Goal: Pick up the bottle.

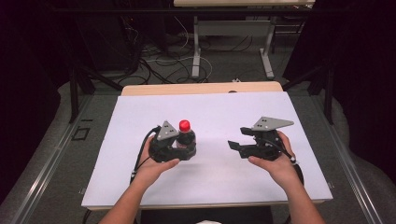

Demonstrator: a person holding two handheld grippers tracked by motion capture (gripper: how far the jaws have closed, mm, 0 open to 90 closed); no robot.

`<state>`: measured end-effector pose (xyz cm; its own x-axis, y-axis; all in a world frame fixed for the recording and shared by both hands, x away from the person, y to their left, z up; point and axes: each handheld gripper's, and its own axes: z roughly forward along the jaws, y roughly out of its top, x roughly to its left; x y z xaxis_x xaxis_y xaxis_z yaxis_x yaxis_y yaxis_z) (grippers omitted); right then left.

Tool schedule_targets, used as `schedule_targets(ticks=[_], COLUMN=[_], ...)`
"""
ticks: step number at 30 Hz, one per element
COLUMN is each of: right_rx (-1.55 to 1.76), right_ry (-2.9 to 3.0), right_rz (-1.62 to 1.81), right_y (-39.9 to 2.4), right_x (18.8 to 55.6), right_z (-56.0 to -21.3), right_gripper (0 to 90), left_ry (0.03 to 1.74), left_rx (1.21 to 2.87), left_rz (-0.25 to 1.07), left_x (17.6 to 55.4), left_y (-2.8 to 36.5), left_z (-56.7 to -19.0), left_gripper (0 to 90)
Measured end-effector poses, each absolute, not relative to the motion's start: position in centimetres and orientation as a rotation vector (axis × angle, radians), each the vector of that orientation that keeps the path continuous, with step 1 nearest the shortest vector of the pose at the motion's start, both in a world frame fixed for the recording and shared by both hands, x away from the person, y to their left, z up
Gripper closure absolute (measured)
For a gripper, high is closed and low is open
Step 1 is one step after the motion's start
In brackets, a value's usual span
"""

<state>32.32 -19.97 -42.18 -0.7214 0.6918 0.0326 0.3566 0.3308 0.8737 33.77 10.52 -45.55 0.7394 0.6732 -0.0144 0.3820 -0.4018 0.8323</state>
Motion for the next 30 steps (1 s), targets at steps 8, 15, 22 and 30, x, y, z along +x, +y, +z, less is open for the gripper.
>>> schedule_targets(ticks=[8,15,22,30], right_rx=[0.874,0.887,0.832,0.856], right_ry=[2.306,2.319,2.372,2.389], right_rz=[1.361,1.383,1.389,1.401], right_y=[-17.9,-15.8,-13.7,-12.3], right_x=[32.6,32.5,32.4,32.5], right_z=[-40.6,-40.5,-40.7,-40.9], right_gripper=[32.3,35.7,39.8,45.1], left_ry=[0.76,0.738,0.732,0.71], left_rx=[2.074,2.081,2.102,2.111], left_rz=[0.371,0.348,0.342,0.335], left_x=[33.4,33.0,32.6,32.0], left_y=[8.0,7.1,7.0,6.6], left_z=[-47.1,-48.1,-48.7,-48.9], left_gripper=[30.3,30.3,30.3,30.2])
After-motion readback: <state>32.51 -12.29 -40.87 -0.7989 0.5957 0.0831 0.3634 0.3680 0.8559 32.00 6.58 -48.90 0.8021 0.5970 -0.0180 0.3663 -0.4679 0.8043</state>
